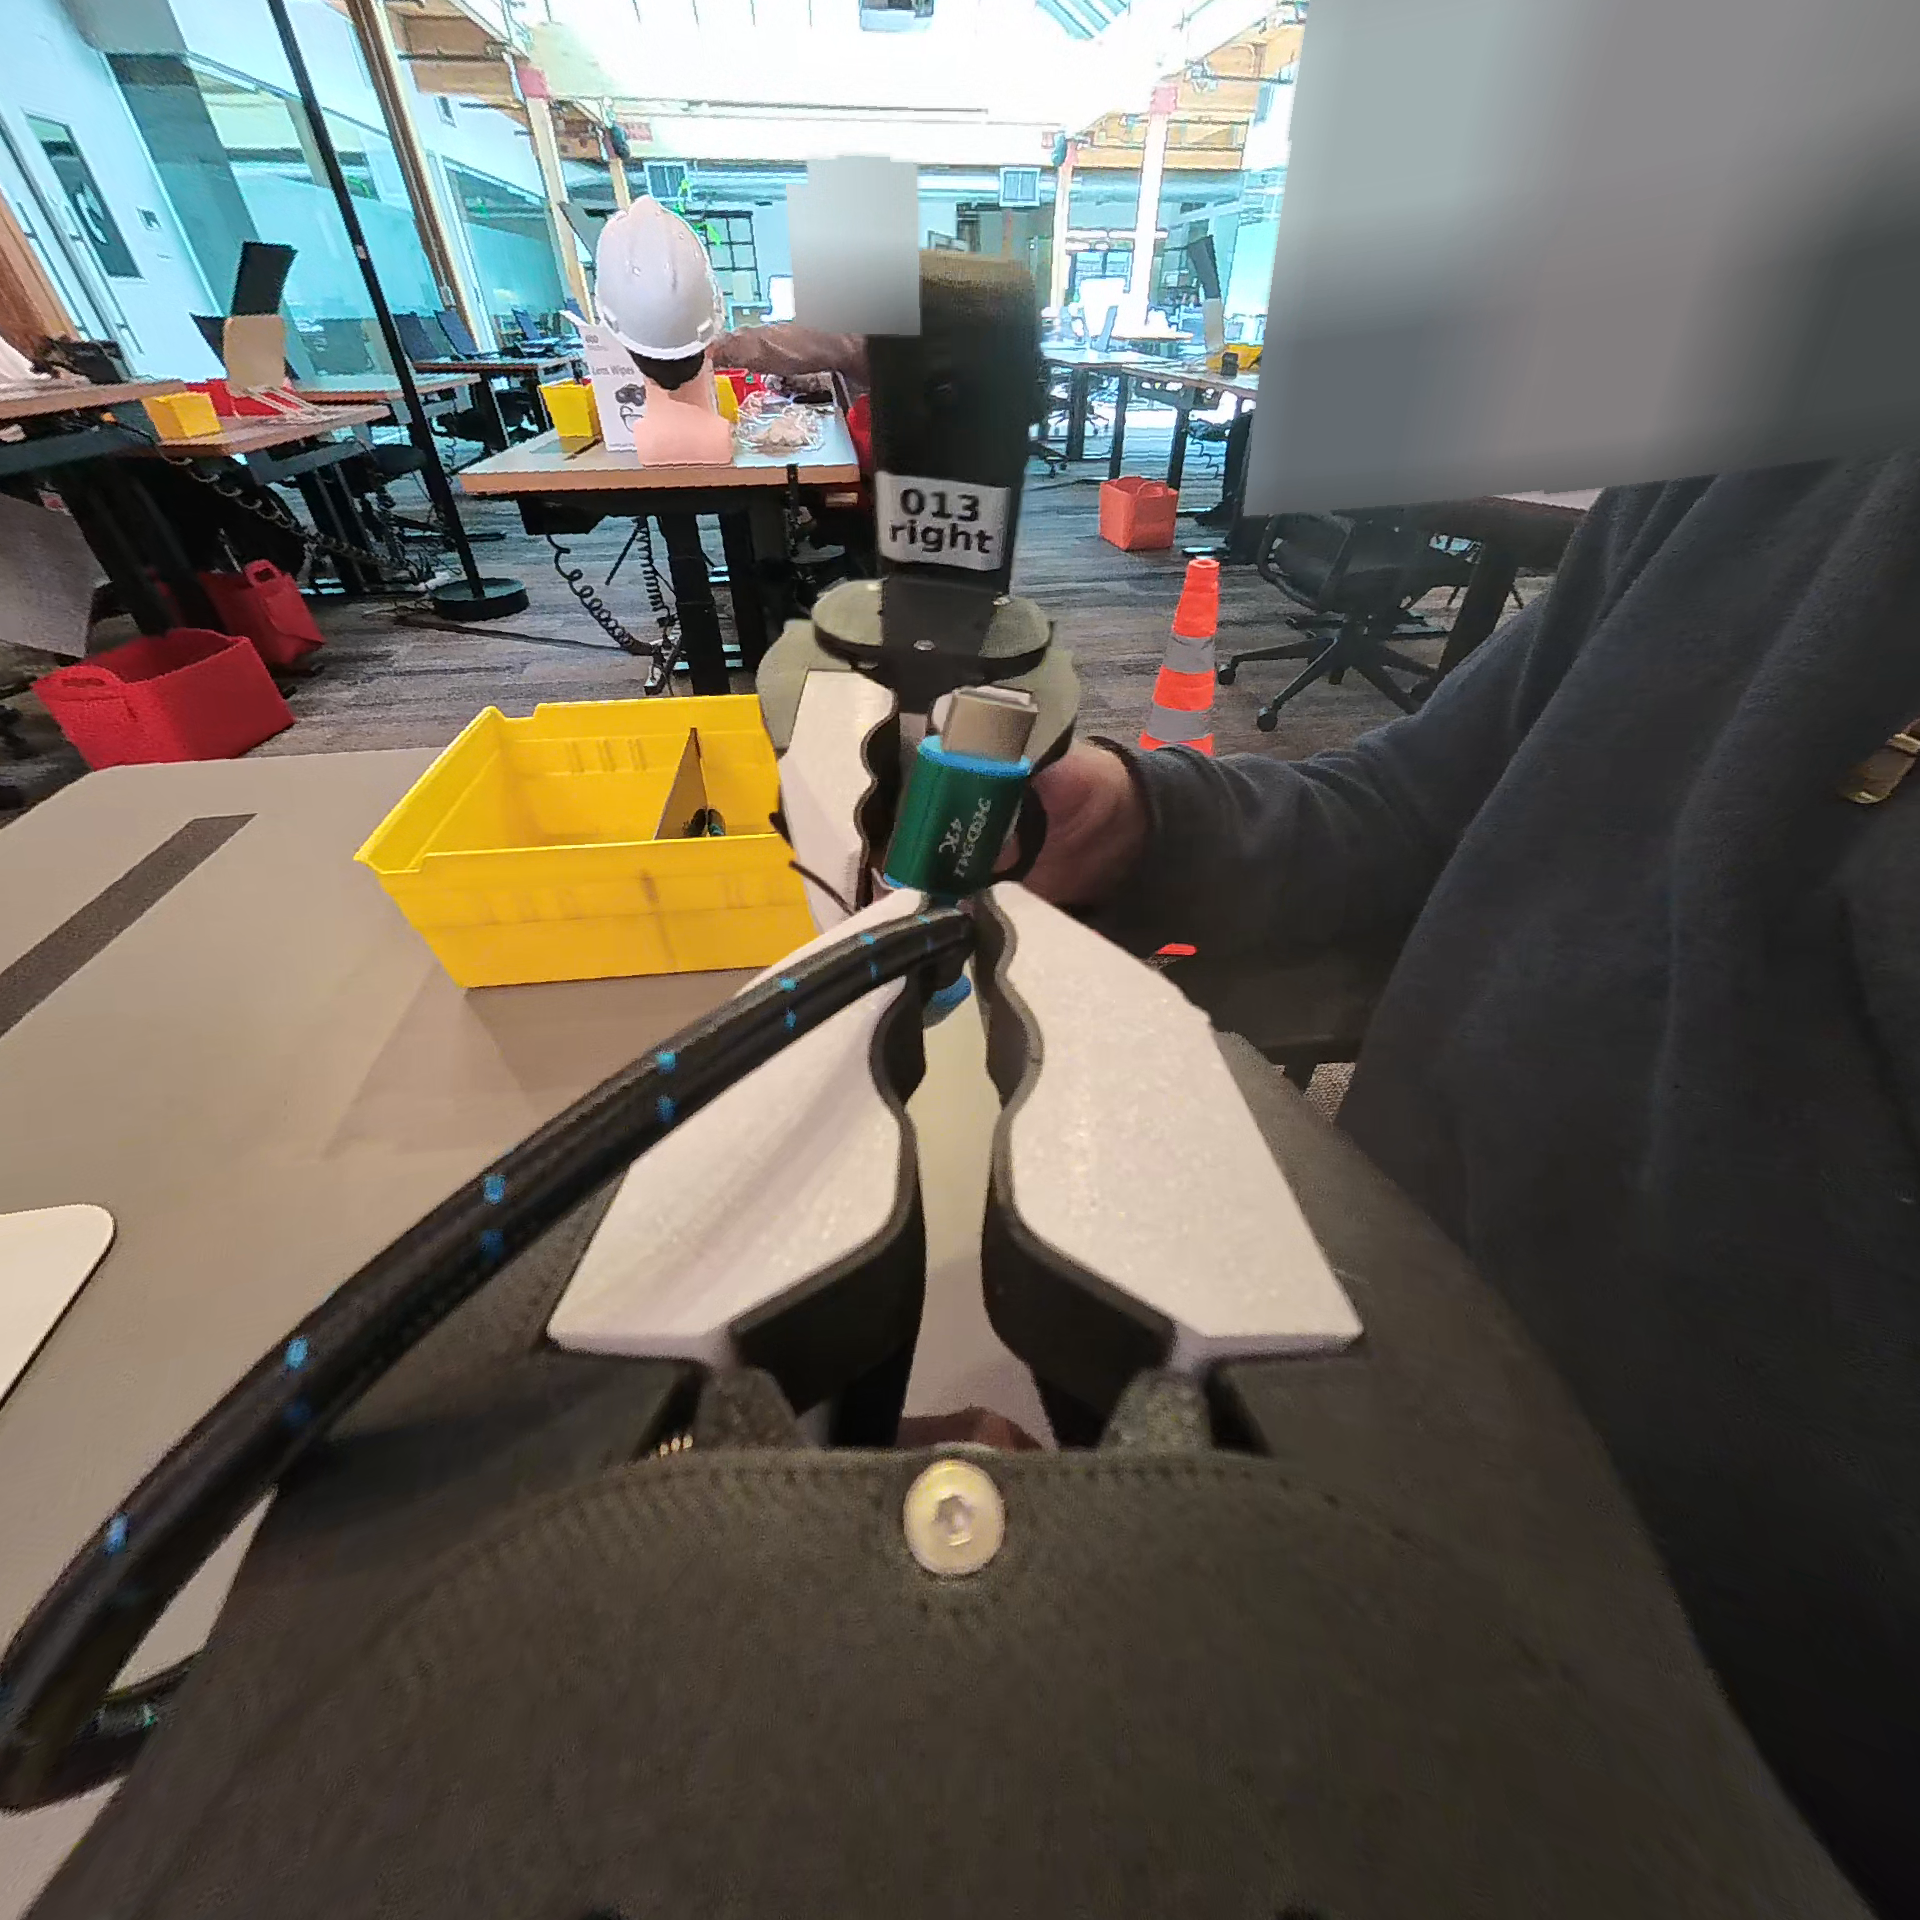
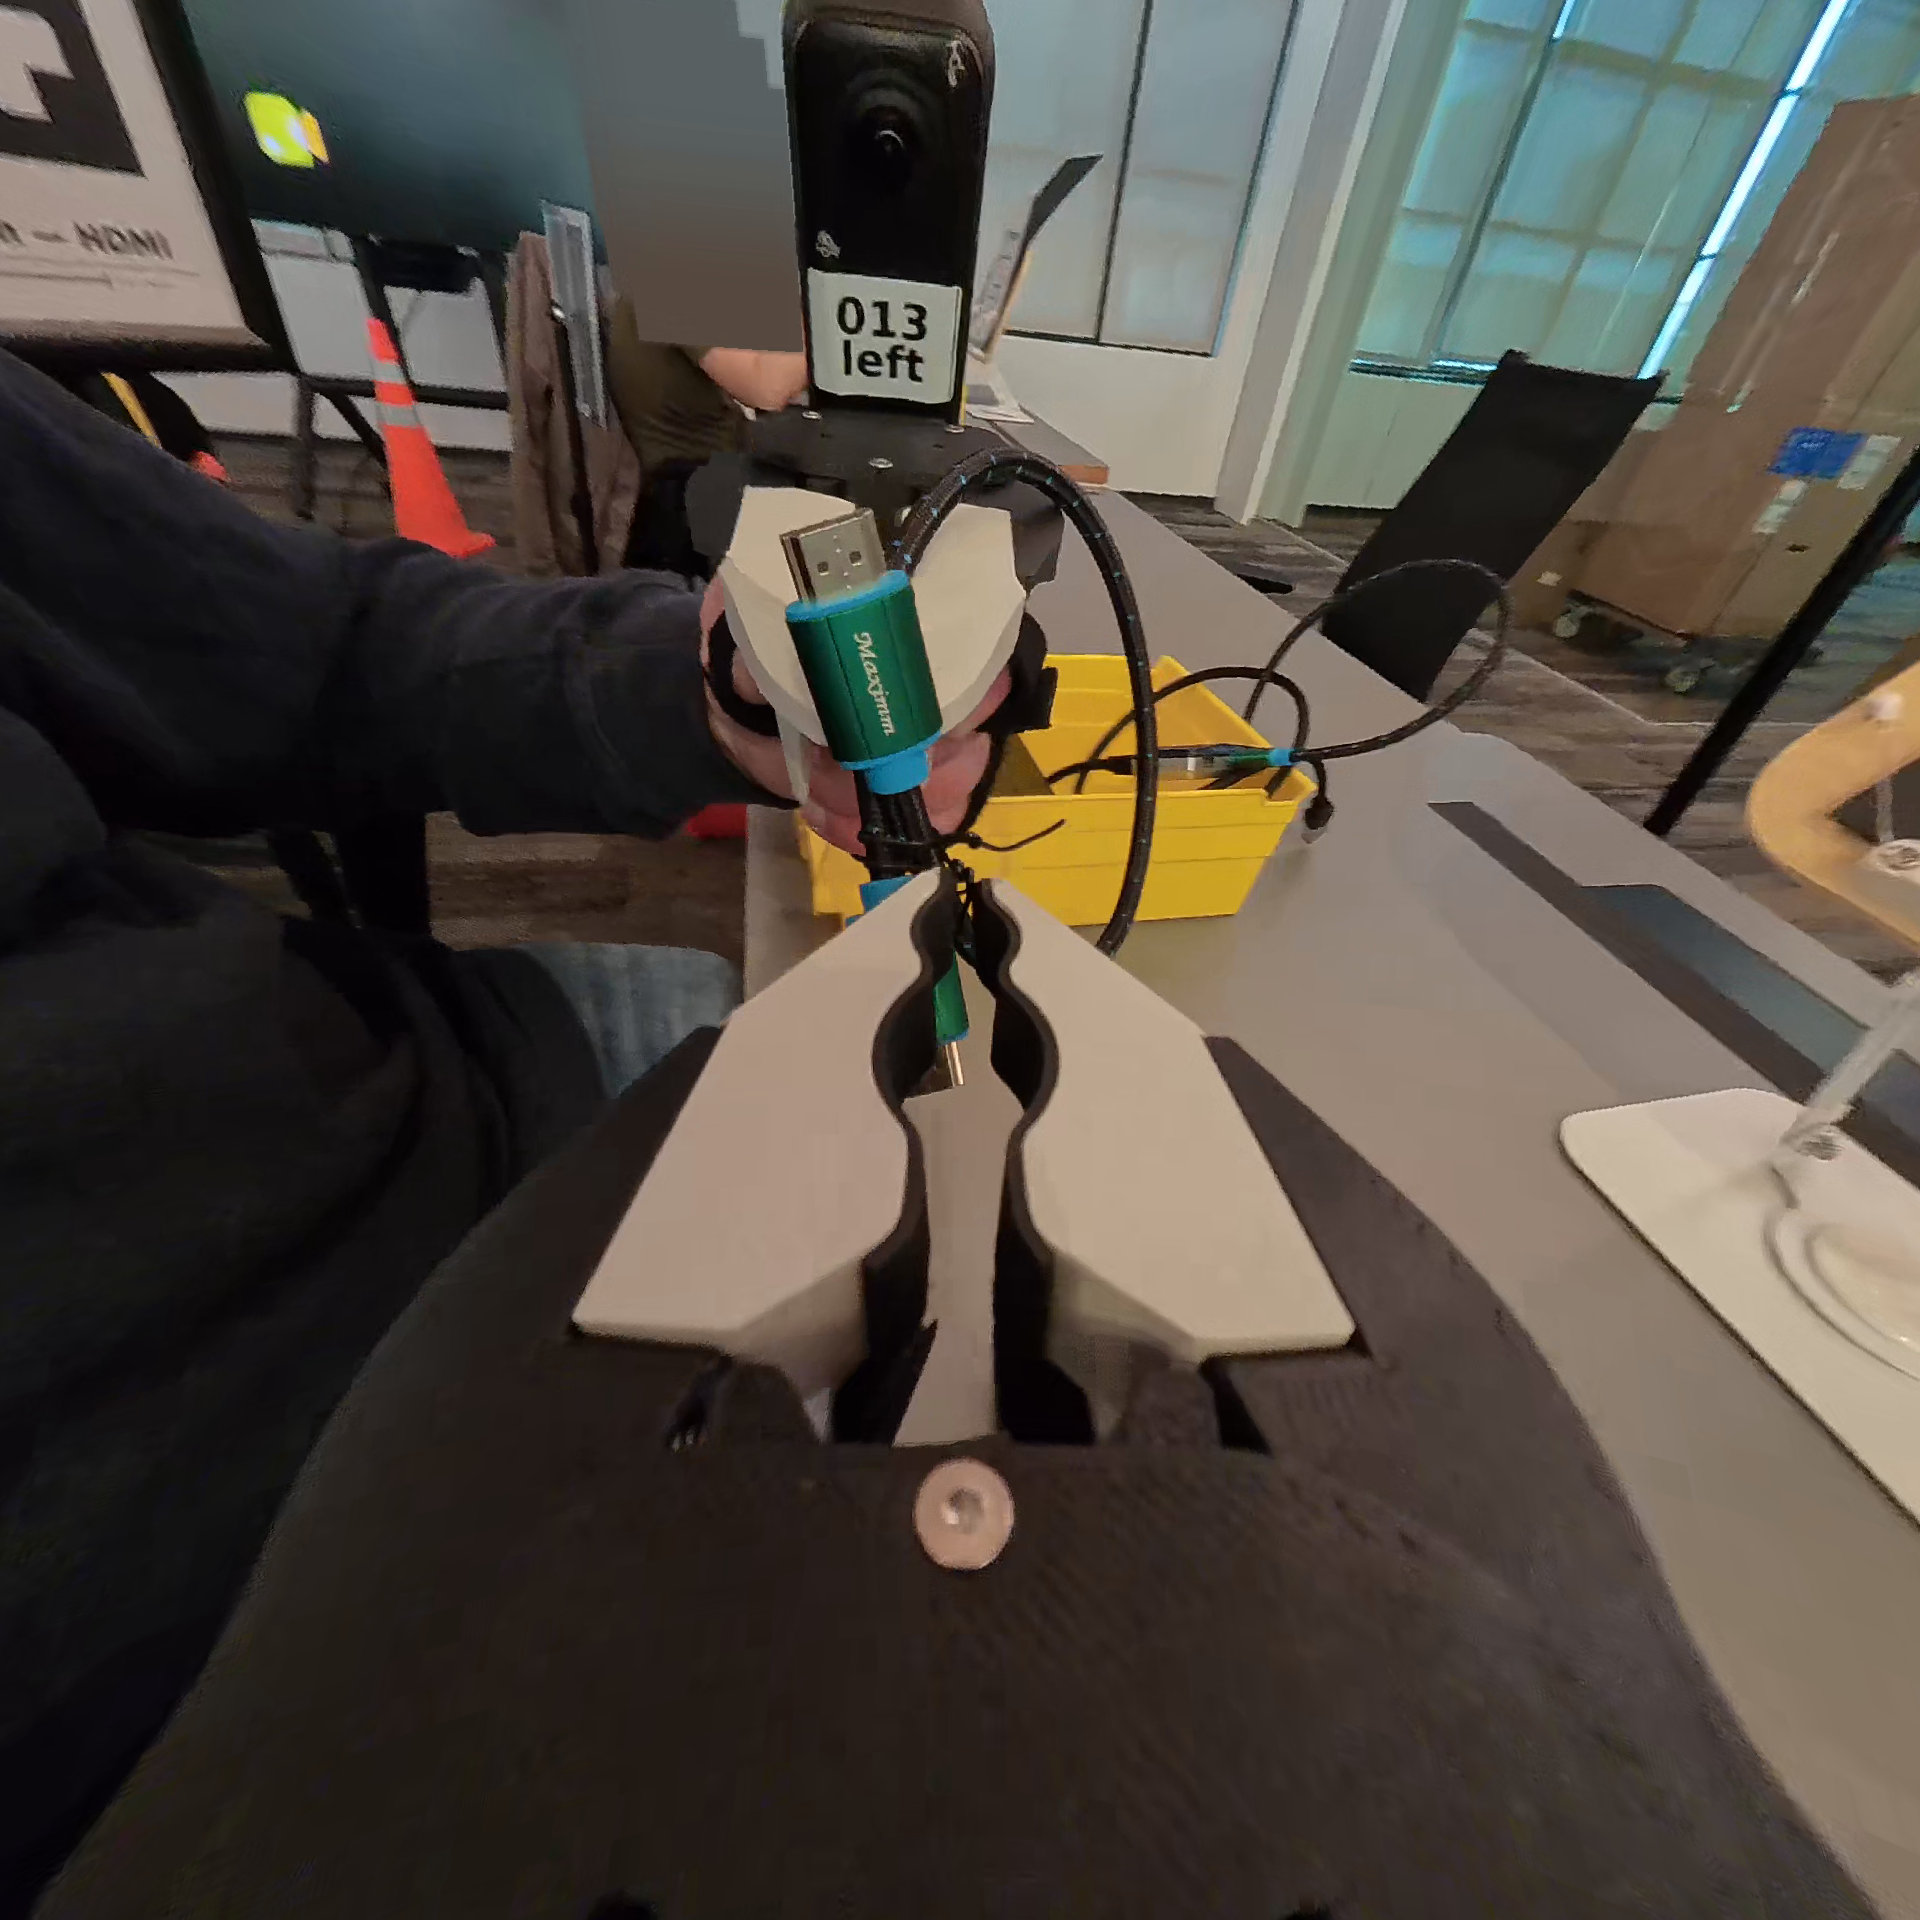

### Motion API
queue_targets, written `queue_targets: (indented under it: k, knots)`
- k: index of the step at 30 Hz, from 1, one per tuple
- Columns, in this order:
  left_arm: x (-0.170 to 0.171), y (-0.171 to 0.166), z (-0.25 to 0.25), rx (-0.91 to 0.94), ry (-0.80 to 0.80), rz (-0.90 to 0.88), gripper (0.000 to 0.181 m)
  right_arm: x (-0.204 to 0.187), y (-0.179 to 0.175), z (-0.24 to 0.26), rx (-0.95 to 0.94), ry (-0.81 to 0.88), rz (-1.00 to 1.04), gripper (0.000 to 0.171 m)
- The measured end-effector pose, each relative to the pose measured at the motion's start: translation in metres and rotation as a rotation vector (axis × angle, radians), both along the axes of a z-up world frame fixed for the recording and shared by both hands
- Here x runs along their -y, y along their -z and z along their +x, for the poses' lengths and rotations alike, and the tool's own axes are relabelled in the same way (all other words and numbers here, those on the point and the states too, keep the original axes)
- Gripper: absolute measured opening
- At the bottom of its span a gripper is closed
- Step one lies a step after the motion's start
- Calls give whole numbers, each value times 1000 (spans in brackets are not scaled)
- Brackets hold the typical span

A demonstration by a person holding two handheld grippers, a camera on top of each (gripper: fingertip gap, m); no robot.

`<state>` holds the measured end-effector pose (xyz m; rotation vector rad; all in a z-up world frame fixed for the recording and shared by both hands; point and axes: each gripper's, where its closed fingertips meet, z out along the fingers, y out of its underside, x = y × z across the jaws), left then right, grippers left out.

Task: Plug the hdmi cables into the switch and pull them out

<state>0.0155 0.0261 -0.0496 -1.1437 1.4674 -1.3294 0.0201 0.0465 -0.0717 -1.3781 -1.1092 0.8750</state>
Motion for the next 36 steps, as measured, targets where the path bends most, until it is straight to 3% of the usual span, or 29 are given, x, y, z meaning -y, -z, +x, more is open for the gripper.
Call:
queue_targets:
  k: [7,16,36]
  knots:
    - [-2,1,0,3,-3,-8,6,-2,-3,3,-107,-35,-132,0]
    - [-18,6,3,16,-70,-44,7,-20,2,5,-125,63,-161,0]
    - [-42,15,22,18,-307,-68,45,-50,6,20,-53,342,-29,0]
